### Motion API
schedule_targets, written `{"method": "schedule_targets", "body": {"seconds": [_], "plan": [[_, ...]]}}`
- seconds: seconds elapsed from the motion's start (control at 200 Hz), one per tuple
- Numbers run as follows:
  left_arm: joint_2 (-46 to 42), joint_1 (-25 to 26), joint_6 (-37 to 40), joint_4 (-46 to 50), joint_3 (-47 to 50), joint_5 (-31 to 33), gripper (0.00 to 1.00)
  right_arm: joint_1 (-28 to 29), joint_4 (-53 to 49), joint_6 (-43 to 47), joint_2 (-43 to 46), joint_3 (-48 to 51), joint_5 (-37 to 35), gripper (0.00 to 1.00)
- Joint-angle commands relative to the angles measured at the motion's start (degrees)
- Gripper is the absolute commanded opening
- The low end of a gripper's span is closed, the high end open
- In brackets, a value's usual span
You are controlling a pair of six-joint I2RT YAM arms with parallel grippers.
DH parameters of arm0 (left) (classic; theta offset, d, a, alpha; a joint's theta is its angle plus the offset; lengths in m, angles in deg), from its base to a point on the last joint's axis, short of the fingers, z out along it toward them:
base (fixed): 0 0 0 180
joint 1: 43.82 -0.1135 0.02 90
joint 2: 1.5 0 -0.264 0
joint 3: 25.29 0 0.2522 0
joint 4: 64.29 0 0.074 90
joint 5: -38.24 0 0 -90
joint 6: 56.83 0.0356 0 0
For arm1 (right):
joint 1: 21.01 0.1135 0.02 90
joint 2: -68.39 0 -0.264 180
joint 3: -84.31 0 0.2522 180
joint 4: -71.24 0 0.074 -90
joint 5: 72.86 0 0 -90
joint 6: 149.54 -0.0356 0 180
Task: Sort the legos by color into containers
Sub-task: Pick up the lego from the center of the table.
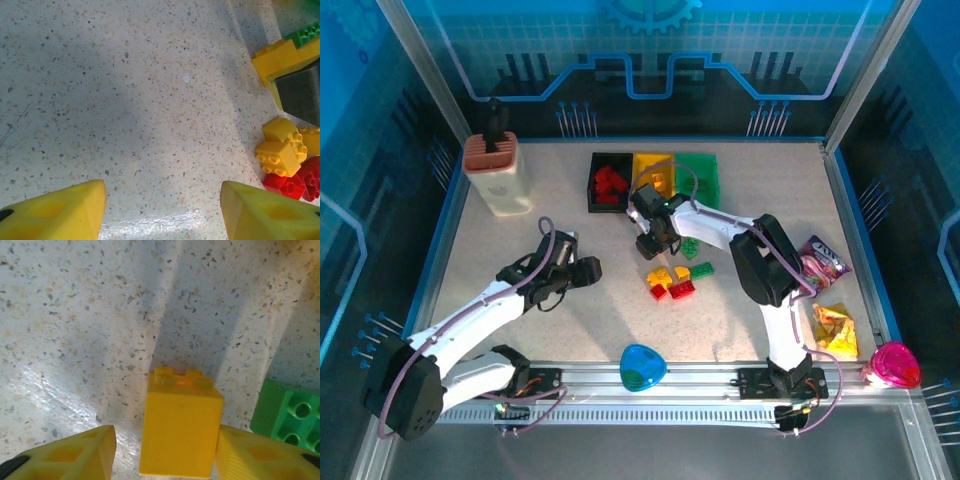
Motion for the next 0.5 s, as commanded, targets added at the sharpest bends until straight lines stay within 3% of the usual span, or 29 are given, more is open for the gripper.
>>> {"method": "schedule_targets", "body": {"seconds": [0.0,0.22,0.495], "plan": [[-1.1,-0.2,-0.4,-0.1,1.3,0.9,0.62,0.4,-1.9,-0.6,-2.2,-2.1,-1.2,0.5],[-2.8,-0.2,-0.2,0.6,1.7,1.6,0.61,0.6,-1.8,-1.3,0.4,-2.6,-1.4,0.36],[-4.3,-0.1,-0.1,1.3,2.5,1.1,0.6,-2.2,-4.3,-0.4,1.1,-13.0,-3.0,0.34]]}}
